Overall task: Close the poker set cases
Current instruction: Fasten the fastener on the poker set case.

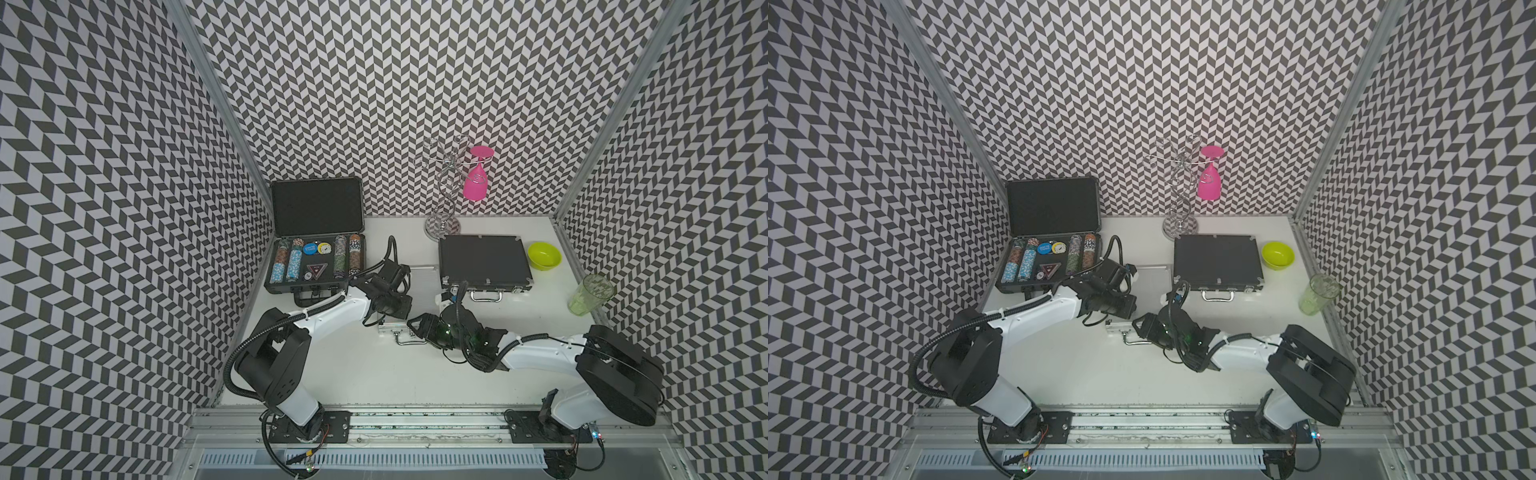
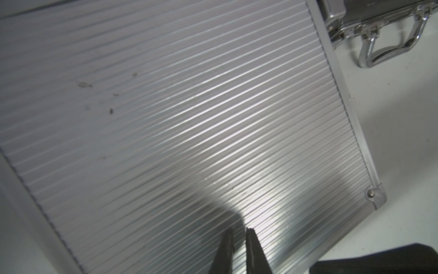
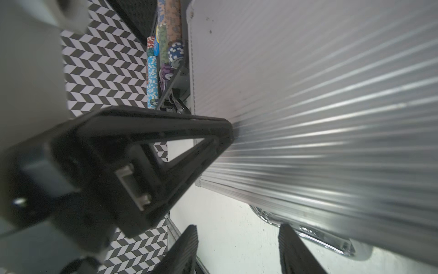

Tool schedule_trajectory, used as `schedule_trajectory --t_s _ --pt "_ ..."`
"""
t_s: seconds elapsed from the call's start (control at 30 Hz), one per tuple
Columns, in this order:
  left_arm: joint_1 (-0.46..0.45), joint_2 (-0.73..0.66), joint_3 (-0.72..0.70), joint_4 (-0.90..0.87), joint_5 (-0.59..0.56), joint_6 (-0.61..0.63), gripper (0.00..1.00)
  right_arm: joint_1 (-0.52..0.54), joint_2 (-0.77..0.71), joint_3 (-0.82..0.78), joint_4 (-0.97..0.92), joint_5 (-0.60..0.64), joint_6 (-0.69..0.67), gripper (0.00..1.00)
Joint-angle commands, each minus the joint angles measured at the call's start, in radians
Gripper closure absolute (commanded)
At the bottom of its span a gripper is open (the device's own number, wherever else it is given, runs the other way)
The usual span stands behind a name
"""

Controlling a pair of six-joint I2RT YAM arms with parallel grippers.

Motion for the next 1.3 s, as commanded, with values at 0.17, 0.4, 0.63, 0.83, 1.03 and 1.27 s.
schedule_trajectory --t_s 0.17,0.4,0.63,0.83,1.03,1.27 --pt "0.018 0.061 -0.067 -0.153 -0.01 -0.016 0.84 0.048 -0.016 -0.028 0.125 0.065 0.191 0.33" --pt "0.057 0.024 -0.088 -0.148 0.003 -0.013 0.84 0.106 -0.014 -0.024 0.084 0.223 0.472 0.3" --pt "0.073 -0.003 -0.112 -0.134 0.009 -0.017 0.84 0.111 0.051 -0.021 0.135 0.248 0.622 0.3" --pt "0.085 -0.016 -0.12 -0.124 0.028 -0.021 0.84 0.109 0.099 0.016 0.141 0.285 0.666 0.3" --pt "0.085 -0.023 -0.123 -0.121 0.041 -0.018 0.84 0.104 0.129 0.05 0.121 0.318 0.669 0.3" --pt "0.089 -0.028 -0.124 -0.116 0.042 -0.018 0.84 0.102 0.151 0.071 0.081 0.307 0.68 0.29"
